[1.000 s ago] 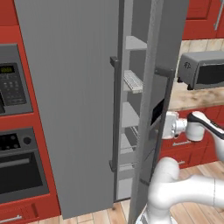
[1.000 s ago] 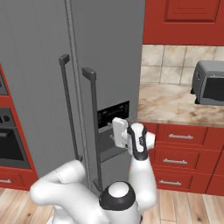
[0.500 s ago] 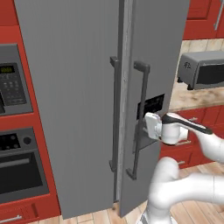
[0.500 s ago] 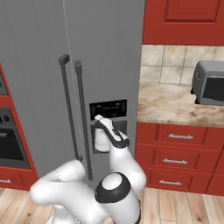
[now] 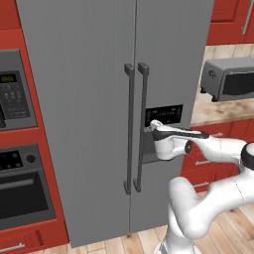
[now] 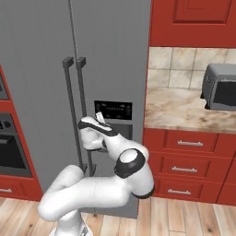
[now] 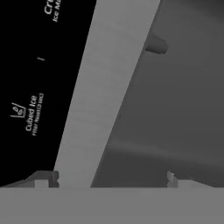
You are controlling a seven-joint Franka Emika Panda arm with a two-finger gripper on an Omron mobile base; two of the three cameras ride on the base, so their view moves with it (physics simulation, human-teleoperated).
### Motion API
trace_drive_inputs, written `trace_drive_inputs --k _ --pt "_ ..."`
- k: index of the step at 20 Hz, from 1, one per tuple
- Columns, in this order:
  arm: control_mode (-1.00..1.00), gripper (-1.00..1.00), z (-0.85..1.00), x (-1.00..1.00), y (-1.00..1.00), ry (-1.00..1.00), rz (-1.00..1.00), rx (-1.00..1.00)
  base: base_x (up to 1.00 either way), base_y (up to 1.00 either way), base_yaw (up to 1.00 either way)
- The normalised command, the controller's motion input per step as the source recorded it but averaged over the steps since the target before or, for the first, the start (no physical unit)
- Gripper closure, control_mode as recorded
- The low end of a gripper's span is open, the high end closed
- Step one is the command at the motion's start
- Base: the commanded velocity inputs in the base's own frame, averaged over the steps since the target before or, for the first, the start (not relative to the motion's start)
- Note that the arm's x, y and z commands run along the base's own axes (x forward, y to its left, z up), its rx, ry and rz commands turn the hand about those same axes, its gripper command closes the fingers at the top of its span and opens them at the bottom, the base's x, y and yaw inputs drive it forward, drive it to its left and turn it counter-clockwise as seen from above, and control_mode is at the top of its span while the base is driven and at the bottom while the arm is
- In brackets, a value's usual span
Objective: The ice cube tray has been filled with water. Take the tray and place it in the freezer to make ice. Close the freezer door after placing the tray.
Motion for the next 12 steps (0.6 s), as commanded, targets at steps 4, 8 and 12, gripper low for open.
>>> trace_drive_inputs --k 4,8,12 --pt "-1.00 -1.00 -0.05 0.84 0.16 0.18 -0.76 -0.07 0.00 0.00 0.00" --pt "-1.00 -1.00 -0.05 0.50 0.00 0.24 -0.72 0.00 0.00 0.00 0.00" --pt "-1.00 -1.00 -0.03 0.04 0.00 0.20 -0.71 0.00 0.00 0.00 0.00"
